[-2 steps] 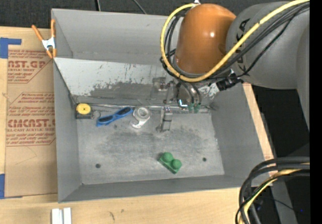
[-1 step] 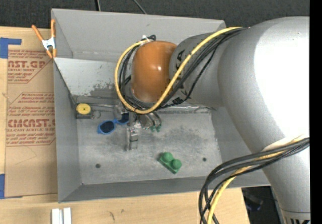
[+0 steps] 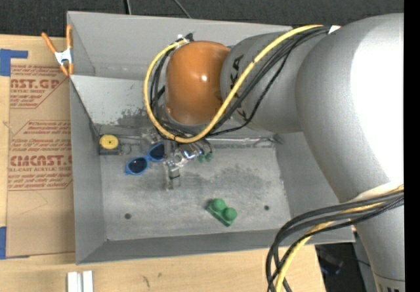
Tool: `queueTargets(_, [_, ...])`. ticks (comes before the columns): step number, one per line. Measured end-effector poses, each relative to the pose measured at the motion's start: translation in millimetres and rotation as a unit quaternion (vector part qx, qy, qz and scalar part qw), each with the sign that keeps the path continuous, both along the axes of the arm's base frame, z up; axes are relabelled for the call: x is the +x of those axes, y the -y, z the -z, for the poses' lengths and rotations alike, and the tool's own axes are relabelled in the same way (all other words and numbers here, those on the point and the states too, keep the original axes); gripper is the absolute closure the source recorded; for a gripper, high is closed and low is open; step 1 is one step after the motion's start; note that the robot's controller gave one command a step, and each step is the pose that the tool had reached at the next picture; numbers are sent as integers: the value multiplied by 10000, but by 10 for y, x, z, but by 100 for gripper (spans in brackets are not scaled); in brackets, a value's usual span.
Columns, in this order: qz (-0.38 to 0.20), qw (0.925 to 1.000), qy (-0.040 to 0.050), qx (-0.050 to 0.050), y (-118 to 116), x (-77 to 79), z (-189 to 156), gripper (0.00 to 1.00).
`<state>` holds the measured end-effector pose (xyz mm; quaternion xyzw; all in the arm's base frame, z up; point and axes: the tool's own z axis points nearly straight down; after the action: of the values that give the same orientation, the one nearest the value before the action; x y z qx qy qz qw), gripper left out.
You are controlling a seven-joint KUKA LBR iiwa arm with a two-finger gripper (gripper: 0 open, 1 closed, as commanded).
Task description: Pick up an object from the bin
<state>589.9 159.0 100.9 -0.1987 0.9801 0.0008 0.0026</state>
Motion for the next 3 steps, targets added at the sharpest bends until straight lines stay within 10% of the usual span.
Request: queueTargets(3, [849, 9964, -20, -1, -13, -2, 324, 0])
